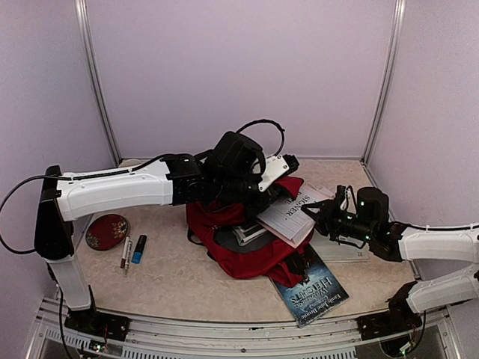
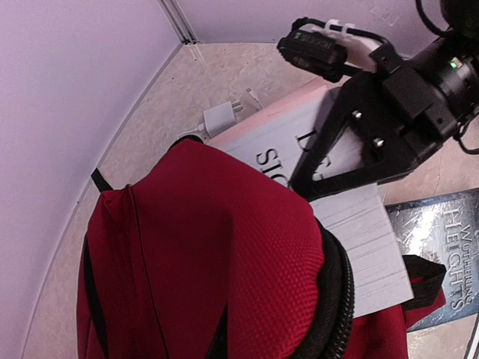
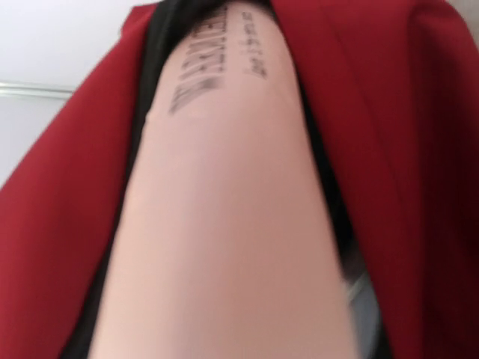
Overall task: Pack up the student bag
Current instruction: Place the book in the largest pocket of the bag.
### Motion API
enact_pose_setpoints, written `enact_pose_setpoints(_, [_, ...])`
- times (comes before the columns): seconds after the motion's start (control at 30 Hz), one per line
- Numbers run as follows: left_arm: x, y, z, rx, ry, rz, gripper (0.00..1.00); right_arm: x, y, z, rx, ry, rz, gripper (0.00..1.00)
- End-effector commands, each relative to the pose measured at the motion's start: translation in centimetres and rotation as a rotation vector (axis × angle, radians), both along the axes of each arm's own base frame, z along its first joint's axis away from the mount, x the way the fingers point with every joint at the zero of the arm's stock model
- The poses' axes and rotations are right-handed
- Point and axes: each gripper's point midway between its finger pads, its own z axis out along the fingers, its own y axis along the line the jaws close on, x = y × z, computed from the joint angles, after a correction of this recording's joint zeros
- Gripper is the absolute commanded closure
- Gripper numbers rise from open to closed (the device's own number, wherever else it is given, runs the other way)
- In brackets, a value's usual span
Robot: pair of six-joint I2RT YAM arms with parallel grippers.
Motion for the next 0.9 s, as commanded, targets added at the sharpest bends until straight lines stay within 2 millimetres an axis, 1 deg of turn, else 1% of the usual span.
enact_pose_setpoints(0.0, [-2.2, -1.6, 5.1, -0.153, -0.026, -0.111, 1.00, 3.6, 1.8, 5.1, 0.098, -0.149, -0.065, 0.79])
enact_pose_setpoints(0.03, [-2.2, -1.8, 5.5, -0.166, -0.030, -0.115, 1.00, 4.0, 2.7, 4.8, 0.083, -0.149, -0.064, 0.78])
enact_pose_setpoints(0.07, [-2.0, -1.9, 6.1, -0.178, -0.034, -0.114, 1.00, 4.4, 3.6, 4.8, 0.072, -0.151, -0.064, 0.75])
enact_pose_setpoints(0.13, [-1.3, -2.0, 7.2, -0.206, -0.045, -0.096, 1.00, 5.0, 5.8, 4.6, 0.052, -0.162, -0.051, 0.66])
enact_pose_setpoints(0.17, [-0.8, -1.8, 8.0, -0.225, -0.051, -0.079, 1.00, 5.6, 7.2, 4.5, 0.039, -0.164, -0.039, 0.61])
enact_pose_setpoints(0.2, [-0.2, -1.5, 8.6, -0.241, -0.052, -0.060, 1.00, 5.6, 8.2, 4.2, 0.025, -0.168, -0.022, 0.57])
enact_pose_setpoints(0.27, [1.0, -0.5, 9.6, -0.272, -0.054, -0.017, 1.00, 6.1, 10.7, 3.4, -0.013, -0.172, 0.023, 0.49])
enact_pose_setpoints(0.3, [1.7, 0.1, 9.8, -0.277, -0.055, 0.011, 1.00, 6.4, 11.8, 2.6, -0.049, -0.164, 0.046, 0.46])
enact_pose_setpoints(0.33, [2.4, 0.9, 9.7, -0.279, -0.053, 0.041, 1.00, 6.3, 12.3, 1.7, -0.093, -0.156, 0.069, 0.40])
enact_pose_setpoints(0.37, [3.3, 1.9, 9.6, -0.280, -0.049, 0.081, 1.00, 6.2, 12.5, 1.1, -0.140, -0.156, 0.087, 0.32])
enact_pose_setpoints(0.43, [4.2, 3.4, 8.9, -0.274, -0.037, 0.125, 1.00, 5.7, 12.1, -0.3, -0.241, -0.152, 0.119, 0.18])
enact_pose_setpoints(0.5, [4.9, 4.9, 8.1, -0.265, -0.033, 0.165, 1.00, 4.7, 11.5, -1.0, -0.363, -0.176, 0.178, 0.03])
enact_pose_setpoints(0.53, [5.3, 5.6, 7.9, -0.263, -0.037, 0.189, 1.00, 4.1, 11.0, -1.3, -0.422, -0.182, 0.211, 0.00])
enact_pose_setpoints(0.6, [6.2, 7.0, 7.4, -0.253, -0.043, 0.233, 1.00, 2.5, 9.9, -1.8, -0.547, -0.170, 0.278, 0.00])
enact_pose_setpoints(0.73, [8.7, 9.6, 6.3, -0.223, -0.057, 0.331, 1.00, -0.8, 7.1, -0.3, -0.730, -0.163, 0.354, 0.00])
enact_pose_setpoints(0.83, [10.7, 11.4, 5.9, -0.192, -0.079, 0.403, 1.00, -3.2, 4.3, 0.6, -0.794, -0.119, 0.382, 0.00])
enact_pose_setpoints(0.87, [11.4, 12.1, 5.9, -0.183, -0.086, 0.423, 1.00, -4.4, 3.0, 0.6, -0.814, -0.084, 0.386, 0.00])
